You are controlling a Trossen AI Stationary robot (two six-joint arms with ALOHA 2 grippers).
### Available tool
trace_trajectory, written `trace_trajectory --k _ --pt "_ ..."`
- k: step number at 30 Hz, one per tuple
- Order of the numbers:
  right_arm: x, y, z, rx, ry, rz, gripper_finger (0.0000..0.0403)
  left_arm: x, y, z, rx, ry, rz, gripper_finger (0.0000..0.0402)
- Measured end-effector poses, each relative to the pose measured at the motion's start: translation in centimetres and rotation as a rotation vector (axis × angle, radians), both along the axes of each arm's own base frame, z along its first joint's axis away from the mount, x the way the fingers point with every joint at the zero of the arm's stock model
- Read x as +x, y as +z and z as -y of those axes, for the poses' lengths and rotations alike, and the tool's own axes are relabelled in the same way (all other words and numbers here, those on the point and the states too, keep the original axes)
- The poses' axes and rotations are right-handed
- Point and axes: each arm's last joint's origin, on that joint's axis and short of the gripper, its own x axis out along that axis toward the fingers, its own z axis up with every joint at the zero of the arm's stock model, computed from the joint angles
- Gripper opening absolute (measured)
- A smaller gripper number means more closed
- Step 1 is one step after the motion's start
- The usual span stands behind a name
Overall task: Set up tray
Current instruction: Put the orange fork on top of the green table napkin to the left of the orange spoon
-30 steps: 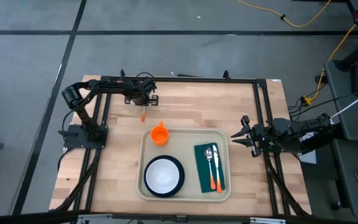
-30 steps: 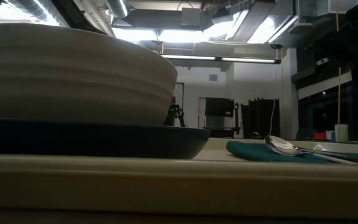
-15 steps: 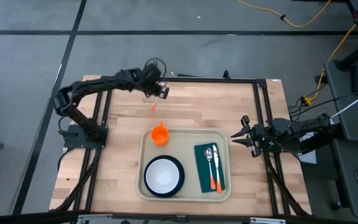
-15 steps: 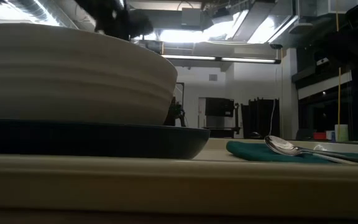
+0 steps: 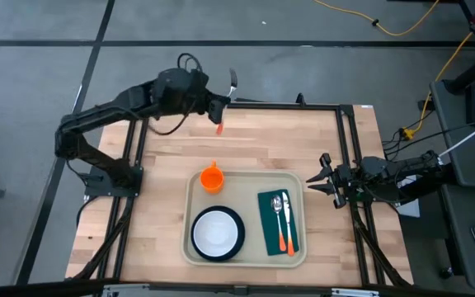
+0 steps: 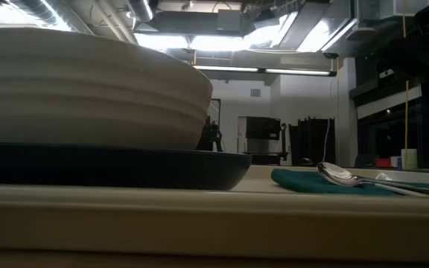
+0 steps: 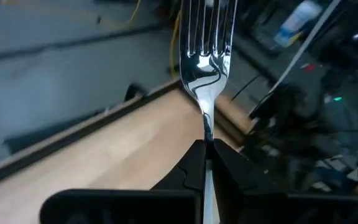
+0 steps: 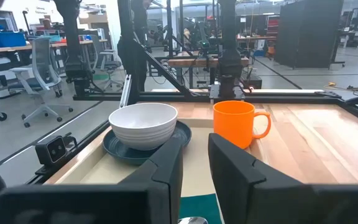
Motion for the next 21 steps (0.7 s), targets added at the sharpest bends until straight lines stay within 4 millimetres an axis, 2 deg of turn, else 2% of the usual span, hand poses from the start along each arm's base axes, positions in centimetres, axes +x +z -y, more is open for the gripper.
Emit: trace_trajectory --k 3,6,13,17,21 --pt "0.0 0.0 0.0 0.000 0.000 0.000 0.0083 -0.3 1.7 2.2 0.069 -0.033 0.027 0.0004" --pt "0.0 0.0 0.0 -0.001 0.000 0.000 0.0083 -0.6 2.4 4.0 0.091 -0.087 0.011 0.0004" --pt "0.0 0.0 0.0 -0.001 0.000 0.000 0.0083 0.4 2.1 8.8 0.069 -0.248 0.005 0.0004" --pt "0.0 0.0 0.0 0.000 0.000 0.000 0.0083 1.4 1.8 12.6 0.069 -0.345 0.032 0.0004" --pt "0.0 0.0 0.0 0.001 0.000 0.000 0.0083 1.3 2.5 16.6 0.069 -0.456 0.135 0.0004"
